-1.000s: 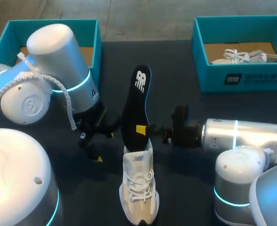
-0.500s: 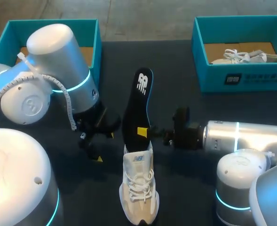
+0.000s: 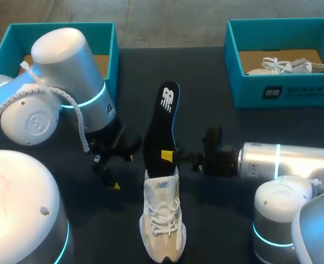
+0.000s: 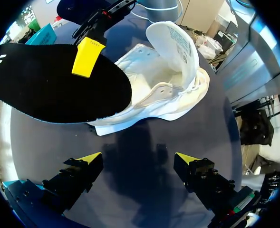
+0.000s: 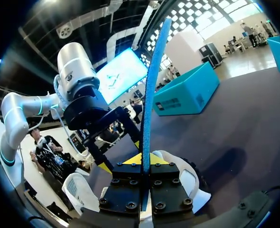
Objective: Take the shoe out of the shoebox, open the shoe tongue, remove and reinsert the insole, then place the shoe into the shoebox
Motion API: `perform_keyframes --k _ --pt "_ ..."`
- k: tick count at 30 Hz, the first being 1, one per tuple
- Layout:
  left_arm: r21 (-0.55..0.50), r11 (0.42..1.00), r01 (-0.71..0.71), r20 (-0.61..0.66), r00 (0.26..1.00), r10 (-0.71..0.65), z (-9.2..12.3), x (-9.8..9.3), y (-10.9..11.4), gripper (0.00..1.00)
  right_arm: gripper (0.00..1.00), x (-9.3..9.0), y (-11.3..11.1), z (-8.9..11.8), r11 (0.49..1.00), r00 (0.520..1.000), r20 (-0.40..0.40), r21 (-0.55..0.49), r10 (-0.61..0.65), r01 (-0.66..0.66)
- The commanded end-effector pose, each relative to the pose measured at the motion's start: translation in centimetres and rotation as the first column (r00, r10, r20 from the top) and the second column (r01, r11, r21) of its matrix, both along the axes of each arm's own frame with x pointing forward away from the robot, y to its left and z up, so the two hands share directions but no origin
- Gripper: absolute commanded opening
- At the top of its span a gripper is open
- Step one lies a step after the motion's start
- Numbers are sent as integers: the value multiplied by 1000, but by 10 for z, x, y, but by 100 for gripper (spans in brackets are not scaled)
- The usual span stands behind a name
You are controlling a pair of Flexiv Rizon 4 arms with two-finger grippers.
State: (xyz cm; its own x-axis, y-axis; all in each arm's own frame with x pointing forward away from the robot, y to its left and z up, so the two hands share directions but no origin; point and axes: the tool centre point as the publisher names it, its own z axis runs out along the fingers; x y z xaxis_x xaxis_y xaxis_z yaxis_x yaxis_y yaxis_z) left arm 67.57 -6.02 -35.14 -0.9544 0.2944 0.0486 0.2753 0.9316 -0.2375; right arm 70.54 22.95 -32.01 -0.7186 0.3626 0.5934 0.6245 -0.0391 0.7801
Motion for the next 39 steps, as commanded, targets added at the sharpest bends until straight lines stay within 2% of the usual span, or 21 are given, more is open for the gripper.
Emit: perform_keyframes --k 1,17,27,39 --pt "-1 1000 -1 3 1000 1 0 -2 1 100 0 -2 1 -1 1000 1000 -5 -3 1 -1" --pt "-1 1000 -1 3 1000 1 0 -2 1 100 0 -5 -2 -9 999 999 -33 24 30 -29" --pt "-5 996 -88 -1 996 88 4 -2 -7 100 0 -7 -1 -12 999 998 -46 22 43 -42" --pt "0 994 -113 -7 994 113 5 -2 -9 100 0 -9 -2 -15 998 997 -53 22 56 -55"
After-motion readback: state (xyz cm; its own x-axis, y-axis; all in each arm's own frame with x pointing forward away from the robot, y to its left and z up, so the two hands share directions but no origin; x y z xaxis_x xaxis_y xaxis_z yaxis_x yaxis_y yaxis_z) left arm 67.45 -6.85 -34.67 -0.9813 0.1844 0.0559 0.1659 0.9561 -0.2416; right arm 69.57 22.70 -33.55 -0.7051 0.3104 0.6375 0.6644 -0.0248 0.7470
